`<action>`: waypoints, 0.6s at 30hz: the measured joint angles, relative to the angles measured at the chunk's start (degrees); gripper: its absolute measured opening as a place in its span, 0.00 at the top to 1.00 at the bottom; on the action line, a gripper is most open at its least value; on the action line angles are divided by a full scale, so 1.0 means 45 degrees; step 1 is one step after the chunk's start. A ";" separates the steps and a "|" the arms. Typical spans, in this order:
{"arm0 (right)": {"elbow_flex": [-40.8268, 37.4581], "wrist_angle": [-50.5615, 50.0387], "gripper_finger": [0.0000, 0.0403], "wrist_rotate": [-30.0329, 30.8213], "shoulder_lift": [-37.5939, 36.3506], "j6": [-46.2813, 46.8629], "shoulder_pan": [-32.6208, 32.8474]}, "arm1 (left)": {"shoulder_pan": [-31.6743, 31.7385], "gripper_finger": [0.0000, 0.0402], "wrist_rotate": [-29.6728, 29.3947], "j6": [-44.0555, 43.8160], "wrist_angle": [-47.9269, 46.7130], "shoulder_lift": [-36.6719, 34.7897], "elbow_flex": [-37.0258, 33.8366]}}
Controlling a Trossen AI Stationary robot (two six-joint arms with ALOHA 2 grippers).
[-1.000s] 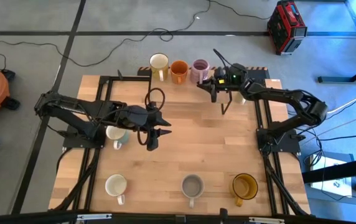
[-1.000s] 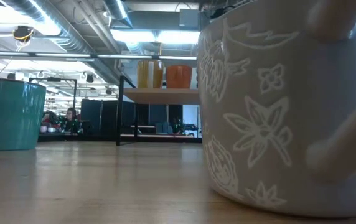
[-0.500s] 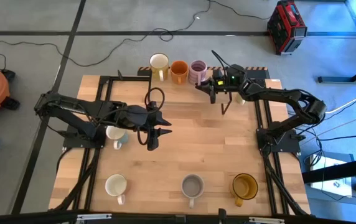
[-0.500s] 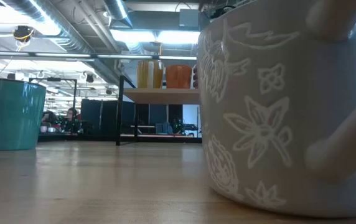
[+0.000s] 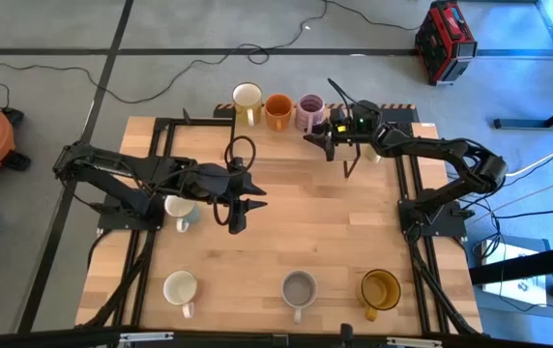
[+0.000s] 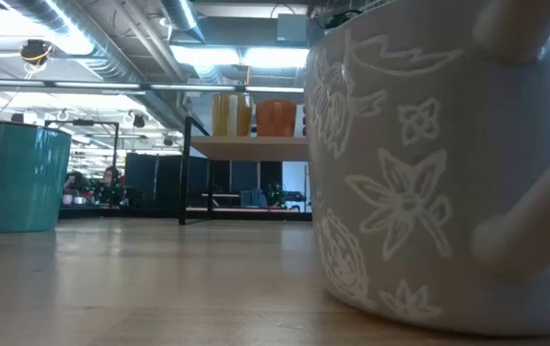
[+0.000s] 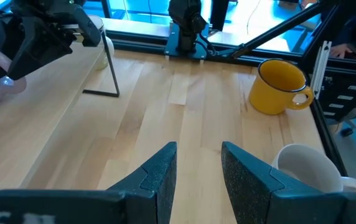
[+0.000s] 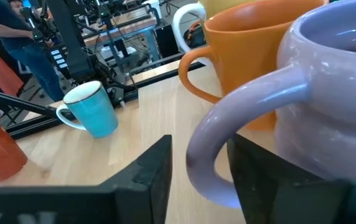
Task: Place coffee mugs
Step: Put the purple mug on the shelf
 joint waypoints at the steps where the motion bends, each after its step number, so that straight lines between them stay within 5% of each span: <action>1: 0.0000 -0.0032 0.63 0.0004 -0.0005 0.0010 -0.0002 | 0.0000 0.70 0.0000 0.0000 0.0005 0.0000 0.0000; 18: 0.0000 -0.3314 0.58 0.1269 -0.2045 -0.0983 -0.0029 | 0.0000 0.70 0.0005 0.0097 0.0000 0.0000 0.0000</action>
